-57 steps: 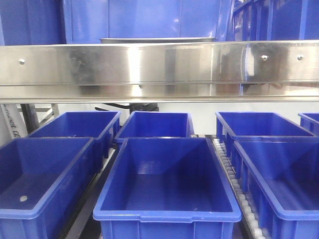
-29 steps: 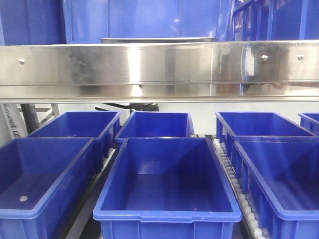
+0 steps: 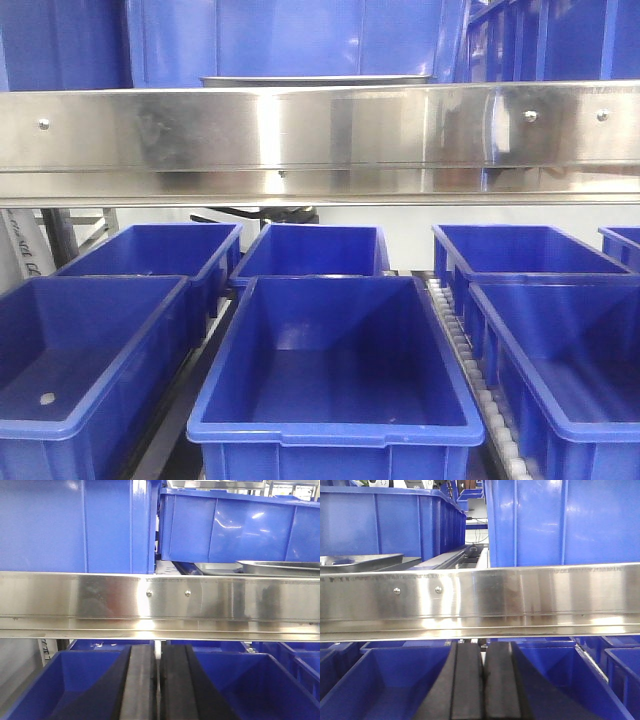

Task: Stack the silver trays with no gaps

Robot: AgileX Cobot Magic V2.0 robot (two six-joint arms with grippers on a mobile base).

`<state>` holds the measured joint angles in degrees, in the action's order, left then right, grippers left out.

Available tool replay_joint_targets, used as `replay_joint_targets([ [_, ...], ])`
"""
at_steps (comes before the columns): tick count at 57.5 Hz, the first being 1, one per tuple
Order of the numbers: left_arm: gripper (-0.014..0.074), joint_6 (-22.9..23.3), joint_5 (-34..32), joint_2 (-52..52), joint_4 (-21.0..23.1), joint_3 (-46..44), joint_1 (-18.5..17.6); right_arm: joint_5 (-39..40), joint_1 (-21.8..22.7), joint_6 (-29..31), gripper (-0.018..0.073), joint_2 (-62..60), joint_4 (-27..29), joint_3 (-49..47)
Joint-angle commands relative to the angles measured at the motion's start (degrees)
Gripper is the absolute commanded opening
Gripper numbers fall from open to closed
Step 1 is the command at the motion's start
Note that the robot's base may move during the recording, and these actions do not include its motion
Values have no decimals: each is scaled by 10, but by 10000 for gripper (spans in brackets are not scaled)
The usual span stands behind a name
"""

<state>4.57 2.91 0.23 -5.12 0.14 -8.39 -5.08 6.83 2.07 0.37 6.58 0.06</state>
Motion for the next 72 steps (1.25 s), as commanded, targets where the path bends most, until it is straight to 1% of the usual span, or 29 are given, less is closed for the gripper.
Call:
replay_joint_targets([
  [1, 14, 4, -5, -2, -4, -1, 1, 8, 0, 1, -73, -4, 1, -1],
  [72, 14, 4, -7, -2, -4, -1, 1, 8, 0, 1, -73, -4, 1, -1],
])
